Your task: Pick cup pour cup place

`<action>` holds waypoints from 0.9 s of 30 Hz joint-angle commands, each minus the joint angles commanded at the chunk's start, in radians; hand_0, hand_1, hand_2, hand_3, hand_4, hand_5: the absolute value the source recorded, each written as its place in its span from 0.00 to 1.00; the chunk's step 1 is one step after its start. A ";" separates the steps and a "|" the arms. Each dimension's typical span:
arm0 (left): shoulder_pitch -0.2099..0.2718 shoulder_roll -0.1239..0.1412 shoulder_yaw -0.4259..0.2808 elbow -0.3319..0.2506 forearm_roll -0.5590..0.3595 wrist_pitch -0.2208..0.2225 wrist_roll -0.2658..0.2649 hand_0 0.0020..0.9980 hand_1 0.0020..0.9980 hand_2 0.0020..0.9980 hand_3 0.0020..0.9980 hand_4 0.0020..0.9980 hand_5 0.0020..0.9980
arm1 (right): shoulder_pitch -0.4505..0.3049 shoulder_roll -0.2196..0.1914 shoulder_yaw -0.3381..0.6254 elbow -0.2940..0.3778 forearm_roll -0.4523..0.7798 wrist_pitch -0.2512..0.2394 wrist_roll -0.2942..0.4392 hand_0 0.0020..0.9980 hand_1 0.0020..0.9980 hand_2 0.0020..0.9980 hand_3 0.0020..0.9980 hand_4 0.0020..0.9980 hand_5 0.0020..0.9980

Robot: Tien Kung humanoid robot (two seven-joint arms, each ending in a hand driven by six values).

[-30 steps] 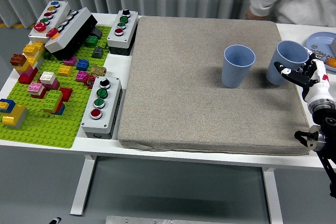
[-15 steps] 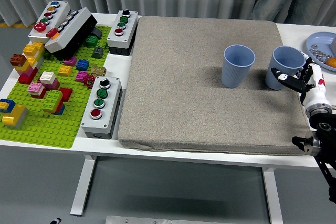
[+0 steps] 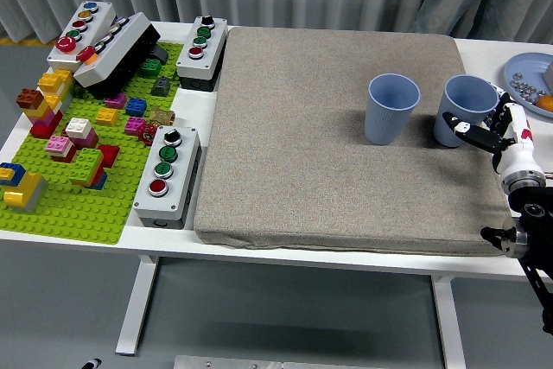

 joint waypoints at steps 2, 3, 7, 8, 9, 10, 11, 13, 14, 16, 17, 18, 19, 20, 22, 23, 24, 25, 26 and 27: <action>0.000 0.000 0.000 0.000 0.000 0.000 0.000 0.84 0.81 0.89 0.81 0.64 1.00 | 0.000 0.000 0.004 -0.001 -0.003 0.007 -0.001 0.89 0.76 0.71 0.80 0.77 0.18; 0.000 0.000 -0.001 0.000 0.000 0.000 0.000 0.84 0.81 0.89 0.81 0.64 1.00 | 0.000 -0.001 0.005 -0.002 -0.003 0.011 -0.002 0.89 0.76 0.71 0.80 0.77 0.18; 0.001 0.000 -0.001 0.000 0.000 0.000 0.000 0.84 0.81 0.89 0.81 0.64 1.00 | -0.002 -0.001 0.009 -0.002 -0.005 0.013 -0.004 0.90 0.82 0.86 0.91 0.81 0.22; 0.001 0.000 0.000 0.000 0.000 0.000 0.000 0.84 0.81 0.89 0.81 0.64 1.00 | -0.002 -0.001 0.008 -0.001 -0.006 0.013 -0.006 0.90 0.82 0.86 0.91 0.81 0.22; 0.001 0.000 0.000 0.000 0.000 0.000 0.000 0.84 0.81 0.89 0.81 0.64 1.00 | -0.002 -0.001 0.008 -0.001 -0.007 0.013 -0.007 0.90 0.82 0.86 0.91 0.81 0.22; 0.001 0.000 0.000 0.000 0.001 0.000 0.000 0.84 0.81 0.89 0.81 0.64 1.00 | -0.002 -0.001 0.008 -0.001 -0.008 0.013 -0.007 0.90 0.82 0.86 0.91 0.81 0.22; 0.000 -0.001 0.000 0.000 0.001 0.000 0.000 0.84 0.81 0.89 0.81 0.64 1.00 | -0.002 -0.001 0.007 -0.001 -0.009 0.012 -0.008 0.90 0.81 0.84 0.91 0.80 0.23; 0.000 -0.001 -0.001 0.000 0.002 0.000 0.001 0.84 0.81 0.89 0.81 0.64 1.00 | -0.002 -0.001 0.005 0.000 -0.012 0.012 -0.011 0.90 0.81 0.84 0.91 0.80 0.23; -0.001 0.000 -0.002 0.000 0.003 0.000 0.001 0.84 0.81 0.89 0.81 0.64 1.00 | -0.001 -0.001 0.003 -0.001 -0.012 0.012 -0.013 0.90 0.81 0.84 0.91 0.80 0.23; -0.001 0.000 -0.001 0.000 0.003 -0.001 0.001 0.84 0.81 0.89 0.81 0.64 1.00 | -0.003 -0.001 0.001 -0.002 -0.013 0.012 -0.014 0.90 0.81 0.84 0.91 0.80 0.23; -0.001 0.000 -0.001 0.000 0.003 -0.001 0.001 0.84 0.81 0.89 0.81 0.64 1.00 | -0.003 0.000 0.000 -0.003 -0.014 0.012 -0.015 0.90 0.81 0.84 0.90 0.80 0.21; -0.001 0.000 -0.001 0.000 0.003 -0.001 0.001 0.84 0.81 0.89 0.81 0.64 1.00 | -0.004 0.000 0.000 -0.002 -0.016 0.014 -0.015 0.90 0.81 0.84 0.90 0.80 0.21; -0.001 -0.001 -0.002 0.000 0.003 -0.001 0.001 0.84 0.81 0.89 0.81 0.64 1.00 | -0.005 0.000 0.000 -0.002 -0.017 0.015 -0.015 0.90 0.81 0.84 0.90 0.80 0.21; -0.001 -0.001 -0.002 0.000 0.003 0.000 0.001 0.84 0.81 0.89 0.81 0.64 1.00 | -0.005 0.000 -0.001 -0.002 -0.017 0.015 -0.017 0.90 0.81 0.84 0.90 0.80 0.21; -0.001 -0.001 -0.002 0.000 0.004 -0.001 0.001 0.84 0.81 0.89 0.81 0.64 1.00 | -0.004 0.000 -0.001 -0.002 -0.018 0.017 -0.017 0.90 0.81 0.84 0.90 0.80 0.21; -0.001 -0.001 -0.002 0.000 0.004 -0.001 0.001 0.84 0.81 0.89 0.81 0.64 1.00 | -0.004 0.000 -0.001 -0.001 -0.018 0.017 -0.017 0.90 0.81 0.84 0.90 0.80 0.22; -0.001 -0.001 -0.003 0.000 0.004 -0.001 0.001 0.84 0.81 0.89 0.81 0.64 1.00 | -0.004 0.000 -0.001 -0.001 -0.020 0.019 -0.018 0.90 0.81 0.84 0.90 0.80 0.22; 0.000 -0.001 -0.003 0.000 0.004 -0.001 0.001 0.84 0.81 0.89 0.81 0.64 1.00 | -0.005 0.000 -0.001 -0.001 -0.020 0.020 -0.019 0.90 0.81 0.84 0.90 0.80 0.22; 0.000 -0.001 -0.004 0.000 0.004 0.000 0.001 0.84 0.81 0.89 0.81 0.64 1.00 | -0.005 0.000 0.000 -0.002 -0.020 0.023 -0.020 0.90 0.81 0.84 0.90 0.80 0.22; 0.000 -0.001 -0.004 0.000 0.004 0.000 0.001 0.84 0.81 0.89 0.81 0.64 1.00 | -0.006 0.000 0.001 -0.002 -0.021 0.025 -0.021 0.90 0.81 0.84 0.90 0.80 0.22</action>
